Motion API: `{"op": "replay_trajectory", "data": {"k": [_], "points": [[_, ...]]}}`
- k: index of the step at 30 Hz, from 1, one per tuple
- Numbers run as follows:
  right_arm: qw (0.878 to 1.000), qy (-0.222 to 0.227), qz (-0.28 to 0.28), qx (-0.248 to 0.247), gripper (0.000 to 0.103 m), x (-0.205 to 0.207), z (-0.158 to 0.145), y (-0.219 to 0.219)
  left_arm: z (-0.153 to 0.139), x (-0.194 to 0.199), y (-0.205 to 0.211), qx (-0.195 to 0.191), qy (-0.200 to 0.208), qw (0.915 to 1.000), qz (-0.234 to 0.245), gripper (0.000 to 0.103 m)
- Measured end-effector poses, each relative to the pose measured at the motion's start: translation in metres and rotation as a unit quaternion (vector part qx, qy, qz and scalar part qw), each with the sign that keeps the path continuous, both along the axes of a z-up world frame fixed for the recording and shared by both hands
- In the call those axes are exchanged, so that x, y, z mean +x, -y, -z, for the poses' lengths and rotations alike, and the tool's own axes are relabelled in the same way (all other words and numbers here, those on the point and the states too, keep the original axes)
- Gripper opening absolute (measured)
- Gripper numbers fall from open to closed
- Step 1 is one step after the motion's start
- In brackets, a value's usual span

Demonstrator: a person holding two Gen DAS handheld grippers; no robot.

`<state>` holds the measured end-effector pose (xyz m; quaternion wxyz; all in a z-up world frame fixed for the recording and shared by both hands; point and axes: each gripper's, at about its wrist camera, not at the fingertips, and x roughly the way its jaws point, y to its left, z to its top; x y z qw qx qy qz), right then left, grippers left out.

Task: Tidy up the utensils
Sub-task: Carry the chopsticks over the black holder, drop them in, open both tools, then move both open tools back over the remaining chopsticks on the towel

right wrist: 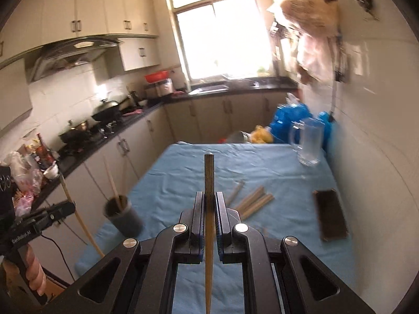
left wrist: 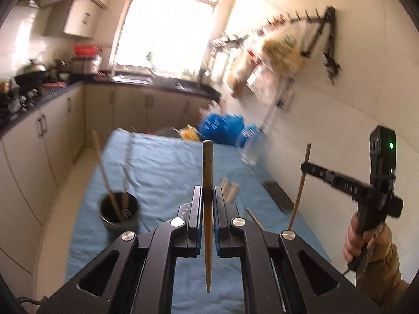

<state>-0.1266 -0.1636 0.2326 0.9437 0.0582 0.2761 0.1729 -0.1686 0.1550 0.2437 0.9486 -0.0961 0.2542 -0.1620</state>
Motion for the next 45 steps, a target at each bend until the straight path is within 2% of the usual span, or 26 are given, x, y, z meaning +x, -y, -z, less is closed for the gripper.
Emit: {"op": "replay_trajectory", "data": {"k": [8,15,20,23,29,33,36,37,38,39,40,41,42,45], "points": [[0.997,0.030,-0.055,0.049,0.008,0.040,-0.017,-0.085,-0.021,0.026,-0.055,0.016,0.021,0.9967,-0.076,0.007],[0.990,0.074,-0.071,0.099,0.008,0.075,-0.040,-0.153,-0.035,0.057,-0.090,0.005,0.035,0.9937,-0.106,0.007],[0.989,0.077,-0.068,0.104,0.008,0.106,-0.035,-0.194,-0.027,0.088,-0.106,0.011,0.029,0.9921,-0.121,0.007],[0.991,0.065,-0.066,0.100,0.008,0.123,-0.021,-0.210,-0.011,0.109,-0.104,0.029,0.015,0.9916,-0.125,0.007],[0.995,-0.007,-0.070,0.068,0.008,0.155,0.030,-0.228,0.029,0.135,-0.099,0.029,-0.044,0.9927,-0.108,0.007],[0.994,-0.047,-0.073,0.060,0.008,0.165,0.060,-0.228,0.041,0.138,-0.099,0.027,-0.059,0.9915,-0.113,0.007],[0.992,-0.066,-0.074,0.075,0.009,0.169,0.069,-0.223,0.042,0.135,-0.100,0.021,-0.062,0.9911,-0.116,0.007],[0.991,-0.070,-0.074,0.081,0.013,0.169,0.071,-0.221,0.042,0.133,-0.100,0.018,-0.062,0.9912,-0.115,0.008],[0.991,-0.073,-0.074,0.085,0.023,0.170,0.072,-0.221,0.042,0.131,-0.101,0.017,-0.063,0.9912,-0.115,0.008],[0.991,-0.075,-0.072,0.088,0.031,0.170,0.072,-0.219,0.041,0.127,-0.101,0.017,-0.062,0.9912,-0.116,0.013],[0.991,-0.074,-0.071,0.091,0.044,0.170,0.071,-0.217,0.040,0.124,-0.101,0.020,-0.061,0.9912,-0.116,0.021],[0.991,-0.071,-0.068,0.094,0.050,0.169,0.069,-0.214,0.039,0.119,-0.101,0.021,-0.058,0.9911,-0.118,0.026],[0.991,-0.066,-0.064,0.096,0.051,0.167,0.067,-0.209,0.037,0.114,-0.100,0.025,-0.053,0.9909,-0.121,0.033],[0.991,-0.061,-0.059,0.100,0.051,0.161,0.062,-0.196,0.029,0.096,-0.095,0.042,-0.029,0.9893,-0.136,0.041]]}}
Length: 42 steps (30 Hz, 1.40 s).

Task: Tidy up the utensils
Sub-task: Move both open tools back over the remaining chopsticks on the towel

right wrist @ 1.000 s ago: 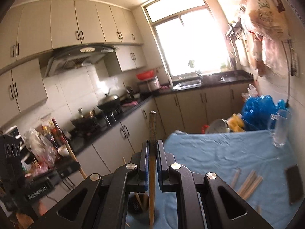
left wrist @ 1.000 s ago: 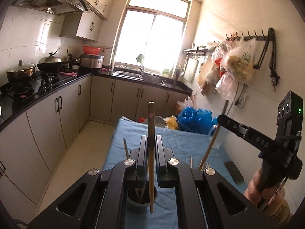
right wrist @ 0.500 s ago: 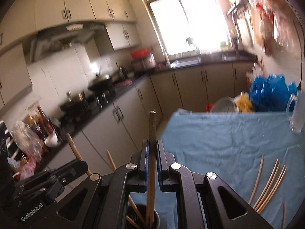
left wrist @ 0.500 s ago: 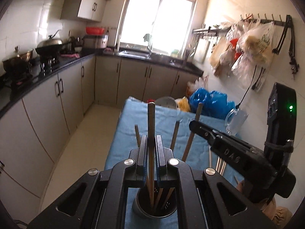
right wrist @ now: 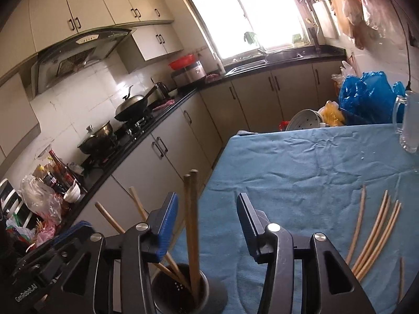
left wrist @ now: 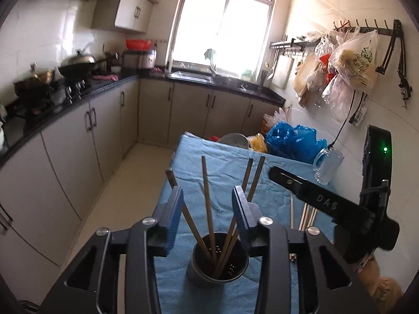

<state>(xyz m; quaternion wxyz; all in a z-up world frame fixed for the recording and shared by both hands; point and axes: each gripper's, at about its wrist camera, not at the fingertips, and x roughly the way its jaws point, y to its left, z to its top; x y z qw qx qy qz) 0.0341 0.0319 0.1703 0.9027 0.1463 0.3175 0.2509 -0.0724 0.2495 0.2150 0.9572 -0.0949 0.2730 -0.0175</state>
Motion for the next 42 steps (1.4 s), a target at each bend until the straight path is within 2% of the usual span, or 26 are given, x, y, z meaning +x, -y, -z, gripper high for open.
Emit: {"op": "replay_trajectory", "data": {"k": [4,8,12,17,21,22,25,27,33,38,41,42], "points": [[1.000,0.000,0.014,0.002,0.056,-0.011,-0.001,0.027,-0.011,-0.023,0.008,0.006,0.030,0.9995,-0.004,0.049],[1.000,-0.005,0.028,-0.011,0.057,-0.023,0.005,0.061,-0.017,-0.040,0.029,0.007,0.035,0.9991,0.023,0.052],[0.998,-0.015,0.053,-0.040,0.061,-0.038,0.020,0.115,-0.009,-0.049,0.065,0.007,0.012,0.9970,0.076,0.053],[0.990,-0.051,0.102,-0.076,0.061,-0.054,0.048,0.191,0.021,-0.041,0.114,0.000,-0.030,0.9910,0.131,0.058],[0.981,-0.105,0.125,-0.108,0.061,-0.065,0.085,0.243,0.055,-0.021,0.152,-0.005,-0.080,0.9832,0.164,0.058],[0.979,-0.115,0.124,-0.116,0.061,-0.067,0.093,0.250,0.065,-0.016,0.163,0.000,-0.092,0.9810,0.171,0.058],[0.974,-0.139,0.118,-0.135,0.051,-0.075,0.116,0.265,0.094,-0.001,0.192,0.023,-0.130,0.9731,0.189,0.058],[0.972,-0.148,0.109,-0.146,0.051,-0.079,0.126,0.267,0.109,0.008,0.205,0.031,-0.143,0.9697,0.196,0.057],[0.970,-0.147,0.089,-0.171,0.051,-0.082,0.142,0.266,0.138,0.073,0.216,-0.023,-0.186,0.9686,0.163,0.055],[0.970,-0.152,0.081,-0.174,0.050,-0.078,0.153,0.263,0.159,0.121,0.240,-0.007,-0.211,0.9657,0.152,0.051],[0.969,-0.147,0.078,-0.183,0.049,-0.077,0.158,0.262,0.175,0.146,0.254,0.009,-0.230,0.9619,0.147,0.040],[0.969,-0.145,0.076,-0.187,0.049,-0.077,0.158,0.261,0.179,0.152,0.258,0.015,-0.237,0.9604,0.146,0.033]]}}
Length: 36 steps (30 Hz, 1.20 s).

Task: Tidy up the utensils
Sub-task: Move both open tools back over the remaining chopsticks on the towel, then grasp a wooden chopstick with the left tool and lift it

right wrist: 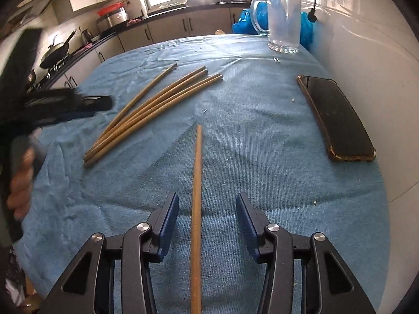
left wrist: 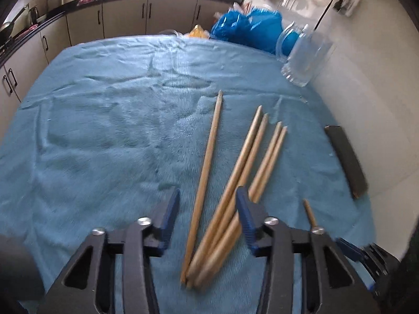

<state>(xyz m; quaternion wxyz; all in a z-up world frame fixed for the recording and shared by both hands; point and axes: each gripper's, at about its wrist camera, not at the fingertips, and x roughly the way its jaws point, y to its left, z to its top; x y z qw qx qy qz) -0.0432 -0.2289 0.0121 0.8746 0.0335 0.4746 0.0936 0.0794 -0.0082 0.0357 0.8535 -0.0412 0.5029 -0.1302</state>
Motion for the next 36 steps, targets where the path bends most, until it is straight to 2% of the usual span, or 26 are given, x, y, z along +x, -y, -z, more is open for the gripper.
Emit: {"op": "replay_trajectory", "data": {"k": [1,2,5,6,7,10,12,18,25,29,33,36], "points": [[1.000,0.001,-0.002,-0.004,0.049,0.000,0.000,-0.001,0.006,0.007,0.003,0.010,-0.008,0.9999,0.000,0.026],[1.000,0.001,-0.004,-0.008,0.048,0.000,0.001,-0.002,0.011,0.013,0.006,0.019,-0.014,0.9997,0.000,0.024],[1.000,0.003,-0.010,-0.018,0.047,-0.001,0.001,-0.004,0.013,0.019,0.014,0.054,0.006,0.9985,0.004,0.022],[1.000,0.004,-0.010,-0.023,0.045,-0.002,0.001,-0.004,0.014,0.020,0.017,0.062,0.008,0.9980,0.006,0.018],[1.000,0.005,-0.010,-0.029,0.040,-0.002,0.001,-0.006,0.015,0.021,0.019,0.077,0.012,0.9969,0.006,0.008],[0.999,0.008,-0.003,-0.053,0.015,0.000,0.001,-0.009,0.016,0.018,0.020,0.098,0.015,0.9950,0.006,0.007],[0.999,0.002,0.005,-0.048,0.011,0.003,0.001,-0.006,0.014,0.012,0.017,0.106,0.013,0.9943,0.004,0.007],[0.999,-0.010,0.017,-0.039,0.010,0.006,0.001,-0.003,0.005,-0.024,-0.022,0.083,0.000,0.9964,-0.016,0.007],[0.999,-0.039,0.007,-0.010,0.009,-0.004,-0.001,-0.007,0.000,-0.107,-0.059,0.024,-0.033,0.9990,-0.018,0.007],[0.998,-0.057,-0.001,-0.004,0.009,-0.016,-0.001,-0.010,0.004,-0.146,-0.064,-0.008,-0.056,0.9983,-0.010,0.007],[0.997,-0.072,-0.003,0.000,0.009,-0.029,-0.003,-0.008,0.005,-0.166,-0.061,-0.022,-0.076,0.9969,0.008,0.007],[0.997,-0.082,-0.001,0.000,0.010,-0.034,-0.003,-0.006,-0.004,-0.175,-0.061,-0.027,-0.069,0.9970,0.022,0.007]]}}
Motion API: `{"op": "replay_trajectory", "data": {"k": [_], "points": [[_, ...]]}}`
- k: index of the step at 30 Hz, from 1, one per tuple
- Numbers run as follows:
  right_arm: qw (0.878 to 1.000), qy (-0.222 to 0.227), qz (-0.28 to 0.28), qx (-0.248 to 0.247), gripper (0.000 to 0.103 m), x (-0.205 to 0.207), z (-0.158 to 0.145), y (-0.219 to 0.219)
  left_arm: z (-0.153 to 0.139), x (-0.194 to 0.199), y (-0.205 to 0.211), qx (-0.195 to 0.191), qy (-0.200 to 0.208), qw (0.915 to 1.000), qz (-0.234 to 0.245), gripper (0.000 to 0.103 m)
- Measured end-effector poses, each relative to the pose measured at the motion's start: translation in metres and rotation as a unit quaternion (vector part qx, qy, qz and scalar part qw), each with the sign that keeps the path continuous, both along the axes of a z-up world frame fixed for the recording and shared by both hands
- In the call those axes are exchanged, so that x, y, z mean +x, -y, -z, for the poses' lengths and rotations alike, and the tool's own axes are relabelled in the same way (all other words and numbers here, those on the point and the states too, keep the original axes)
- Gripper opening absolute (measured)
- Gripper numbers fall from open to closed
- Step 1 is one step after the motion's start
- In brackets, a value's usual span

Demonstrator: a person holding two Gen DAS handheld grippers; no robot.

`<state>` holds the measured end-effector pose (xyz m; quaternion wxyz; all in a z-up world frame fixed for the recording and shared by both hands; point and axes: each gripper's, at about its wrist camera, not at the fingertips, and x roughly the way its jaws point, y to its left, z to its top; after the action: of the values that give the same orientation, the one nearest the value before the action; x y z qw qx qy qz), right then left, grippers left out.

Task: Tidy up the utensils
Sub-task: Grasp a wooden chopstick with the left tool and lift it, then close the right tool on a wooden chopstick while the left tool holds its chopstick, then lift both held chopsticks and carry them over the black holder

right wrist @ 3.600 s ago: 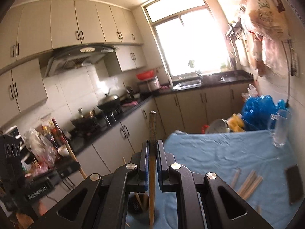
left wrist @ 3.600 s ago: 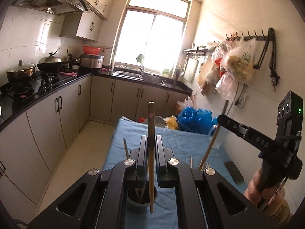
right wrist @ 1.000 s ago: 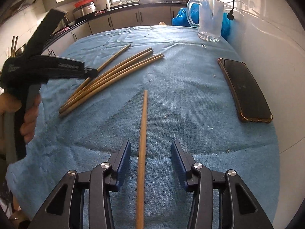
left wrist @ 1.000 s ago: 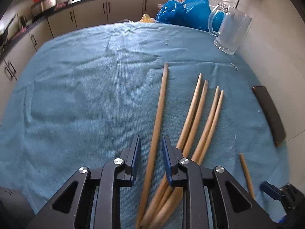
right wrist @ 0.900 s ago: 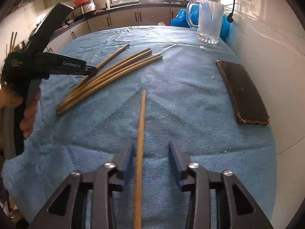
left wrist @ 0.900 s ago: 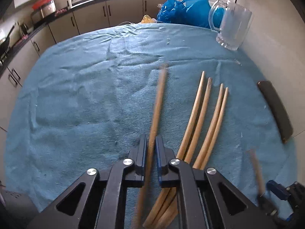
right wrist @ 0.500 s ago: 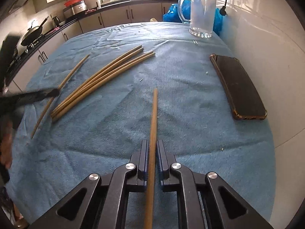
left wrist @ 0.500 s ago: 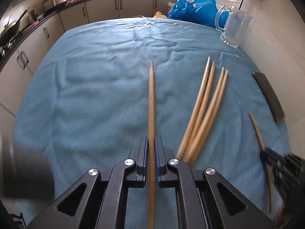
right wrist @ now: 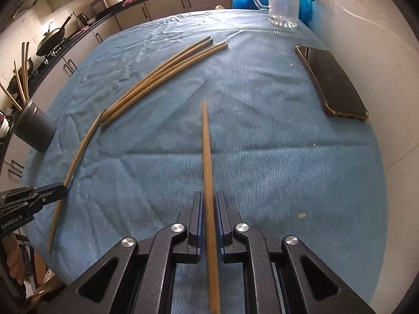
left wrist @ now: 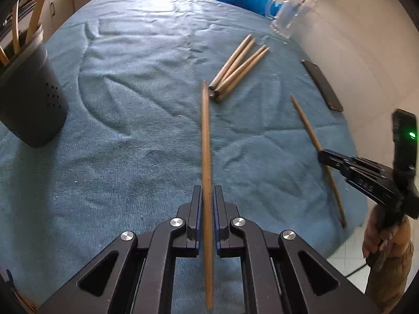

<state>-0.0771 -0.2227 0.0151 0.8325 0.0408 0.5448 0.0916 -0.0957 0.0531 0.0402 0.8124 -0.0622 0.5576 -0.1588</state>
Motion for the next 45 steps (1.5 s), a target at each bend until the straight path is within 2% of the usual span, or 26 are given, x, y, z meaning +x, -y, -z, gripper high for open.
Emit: {"op": "replay_trajectory", "data": {"k": [2,4,5,13,19,24,26,30,32,34,39,45], "points": [[1.000,-0.003,-0.002,-0.004,0.016,-0.001,-0.001,-0.001,-0.011,-0.003,0.001,0.003,0.017,0.9998,0.005,0.012],[1.000,-0.006,-0.002,-0.003,0.029,0.000,-0.002,-0.002,-0.019,-0.003,0.002,0.011,0.032,0.9994,0.010,0.033],[1.000,-0.007,-0.003,-0.001,0.030,0.002,-0.003,-0.003,-0.021,-0.001,0.003,0.017,0.038,0.9991,0.010,0.034],[0.999,-0.040,-0.008,-0.026,0.031,0.048,0.000,-0.014,-0.006,0.048,0.028,0.062,0.015,0.9974,0.033,0.033],[0.995,-0.074,-0.031,-0.061,0.031,0.077,0.000,-0.027,0.008,0.075,0.044,0.100,-0.008,0.9938,0.047,0.015],[0.992,-0.093,-0.041,-0.074,0.030,0.092,0.001,-0.034,0.010,0.084,0.044,0.106,-0.008,0.9932,0.048,0.014],[0.992,-0.093,-0.040,-0.076,0.022,0.094,0.001,-0.036,0.010,0.086,0.045,0.104,-0.005,0.9931,0.053,0.014],[0.994,-0.070,-0.043,-0.078,0.010,0.090,0.000,-0.043,0.011,0.088,0.051,0.102,0.004,0.9928,0.062,0.014],[0.994,-0.061,-0.039,-0.076,0.007,0.086,-0.001,-0.046,0.010,0.086,0.045,0.082,0.005,0.9949,0.057,0.008],[0.997,-0.051,-0.035,-0.056,0.007,0.081,-0.003,-0.045,0.007,0.081,0.037,0.064,0.009,0.9968,0.047,0.007],[1.000,0.008,-0.028,0.001,0.007,0.051,-0.029,-0.040,-0.024,0.054,0.019,0.039,0.069,0.9964,0.031,0.007],[0.995,0.082,-0.029,0.041,0.007,0.016,-0.070,-0.040,-0.061,0.011,0.005,0.007,0.130,0.9909,0.032,0.007]]}}
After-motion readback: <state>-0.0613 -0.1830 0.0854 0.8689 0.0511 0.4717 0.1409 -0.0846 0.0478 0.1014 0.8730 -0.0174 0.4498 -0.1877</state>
